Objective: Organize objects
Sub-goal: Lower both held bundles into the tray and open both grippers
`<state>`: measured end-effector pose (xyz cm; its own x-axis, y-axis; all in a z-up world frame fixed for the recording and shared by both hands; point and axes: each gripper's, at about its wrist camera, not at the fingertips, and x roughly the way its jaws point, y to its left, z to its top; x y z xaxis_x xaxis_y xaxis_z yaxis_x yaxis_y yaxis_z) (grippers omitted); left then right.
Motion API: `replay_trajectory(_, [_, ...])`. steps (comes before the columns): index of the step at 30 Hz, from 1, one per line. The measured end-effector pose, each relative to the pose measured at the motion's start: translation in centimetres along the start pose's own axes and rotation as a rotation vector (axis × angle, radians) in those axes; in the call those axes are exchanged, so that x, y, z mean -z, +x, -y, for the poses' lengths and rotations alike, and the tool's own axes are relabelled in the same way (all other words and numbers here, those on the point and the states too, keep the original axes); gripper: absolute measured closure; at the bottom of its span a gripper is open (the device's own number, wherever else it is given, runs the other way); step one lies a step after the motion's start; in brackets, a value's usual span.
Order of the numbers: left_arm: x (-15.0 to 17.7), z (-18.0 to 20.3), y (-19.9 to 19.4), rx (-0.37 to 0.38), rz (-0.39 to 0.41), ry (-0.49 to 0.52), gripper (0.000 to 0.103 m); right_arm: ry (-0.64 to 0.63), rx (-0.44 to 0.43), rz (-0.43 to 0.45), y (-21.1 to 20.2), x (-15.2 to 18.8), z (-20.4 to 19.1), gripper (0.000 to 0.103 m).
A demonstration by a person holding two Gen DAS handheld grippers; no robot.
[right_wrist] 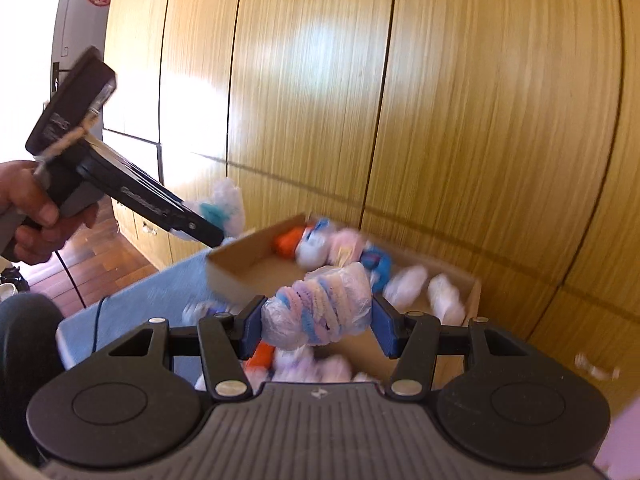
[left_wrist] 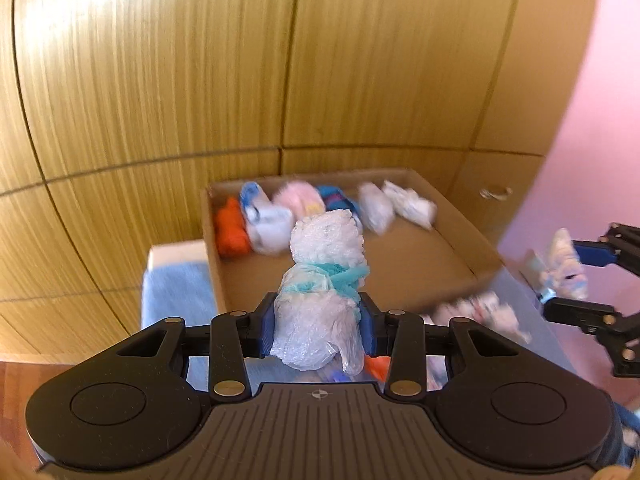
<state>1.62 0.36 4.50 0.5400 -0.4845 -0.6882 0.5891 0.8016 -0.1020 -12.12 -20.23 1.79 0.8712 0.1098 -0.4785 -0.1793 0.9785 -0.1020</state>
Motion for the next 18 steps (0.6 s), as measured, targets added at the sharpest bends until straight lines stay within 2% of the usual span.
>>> replay_trajectory(7, [-3.7, -1.0, 4.2, -0.051, -0.034, -0.023, 0.056, -0.055, -0.047, 0.0, 4.9, -4.1, 1.0, 0.052])
replay_trajectory(18, [-2.8, -3.1, 11.1, -0.084, -0.129, -0.046, 0.056, -0.199, -0.136, -0.171, 18.1, -3.6, -0.4, 0.052])
